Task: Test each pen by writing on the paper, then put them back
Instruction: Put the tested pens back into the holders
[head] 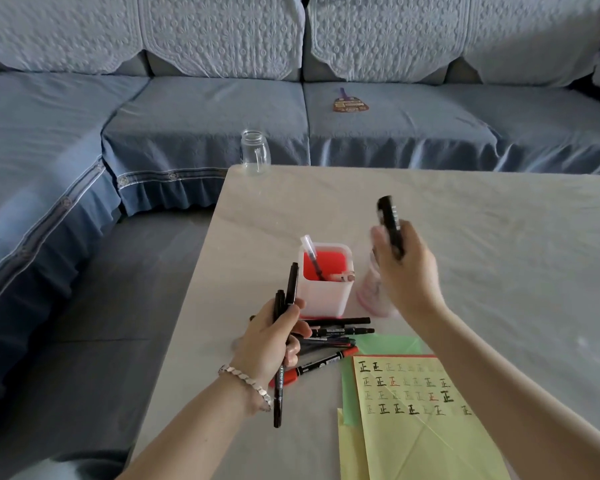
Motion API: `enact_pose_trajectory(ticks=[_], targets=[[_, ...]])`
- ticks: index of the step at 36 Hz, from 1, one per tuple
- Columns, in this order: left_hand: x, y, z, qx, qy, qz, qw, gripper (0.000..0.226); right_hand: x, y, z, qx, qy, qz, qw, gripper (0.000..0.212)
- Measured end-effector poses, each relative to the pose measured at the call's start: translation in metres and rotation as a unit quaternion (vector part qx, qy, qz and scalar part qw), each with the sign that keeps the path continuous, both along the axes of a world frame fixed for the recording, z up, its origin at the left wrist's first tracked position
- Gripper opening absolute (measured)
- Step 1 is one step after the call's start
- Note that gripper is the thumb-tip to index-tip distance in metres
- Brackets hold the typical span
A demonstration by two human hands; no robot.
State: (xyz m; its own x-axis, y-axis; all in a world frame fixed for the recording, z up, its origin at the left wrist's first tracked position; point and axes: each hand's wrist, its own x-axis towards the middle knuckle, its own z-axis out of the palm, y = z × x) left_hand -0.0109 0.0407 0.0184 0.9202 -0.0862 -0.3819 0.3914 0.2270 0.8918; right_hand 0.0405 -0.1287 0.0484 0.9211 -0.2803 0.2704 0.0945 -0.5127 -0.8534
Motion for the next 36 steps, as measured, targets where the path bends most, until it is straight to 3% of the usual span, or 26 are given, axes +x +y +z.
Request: enact_pose_trajectory(ticks=[5,8,10,12,17,22,24,28,31,36], targets=[[0.004,-0.012,-0.002,0.016,-0.037,-0.004,0.999,0.015,0.007,-0.047,0.017,0.181,-0.080,-0.084,0.977,0.015],[0.006,-0.021,-0.002,0.010,-0.067,0.002,0.998,0.016,0.014,-0.067,0.024,0.340,-0.108,-0.081,0.931,0.019],[0.007,-0.025,-0.001,0.003,-0.089,0.004,0.996,0.016,0.017,-0.073,0.022,0.368,-0.107,-0.069,0.921,0.019],[0.008,-0.029,-0.001,-0.002,-0.119,0.012,0.993,0.016,0.018,-0.072,0.012,0.328,-0.098,-0.061,0.938,0.023],[0.011,-0.039,0.005,-0.052,-0.175,0.047,0.982,0.019,0.014,-0.066,-0.029,0.135,-0.045,0.014,0.990,0.064],[0.024,-0.047,0.021,-0.087,-0.225,0.063,0.968,0.021,0.015,-0.071,-0.043,-0.035,-0.025,0.005,0.999,0.032],[0.032,-0.052,0.028,-0.094,-0.234,0.064,0.966,0.019,0.013,-0.071,-0.045,-0.038,-0.017,-0.004,0.999,0.032],[0.055,-0.067,0.041,-0.077,-0.267,0.067,0.958,0.021,0.006,-0.075,-0.044,0.067,0.050,0.046,0.995,0.056],[0.074,-0.086,0.044,-0.056,-0.299,0.069,0.950,0.021,0.003,-0.075,-0.045,0.019,0.105,0.112,0.988,0.082],[0.102,-0.120,0.026,0.012,-0.342,0.046,0.938,0.015,0.013,-0.070,-0.047,-0.016,0.149,0.113,0.982,0.115]])
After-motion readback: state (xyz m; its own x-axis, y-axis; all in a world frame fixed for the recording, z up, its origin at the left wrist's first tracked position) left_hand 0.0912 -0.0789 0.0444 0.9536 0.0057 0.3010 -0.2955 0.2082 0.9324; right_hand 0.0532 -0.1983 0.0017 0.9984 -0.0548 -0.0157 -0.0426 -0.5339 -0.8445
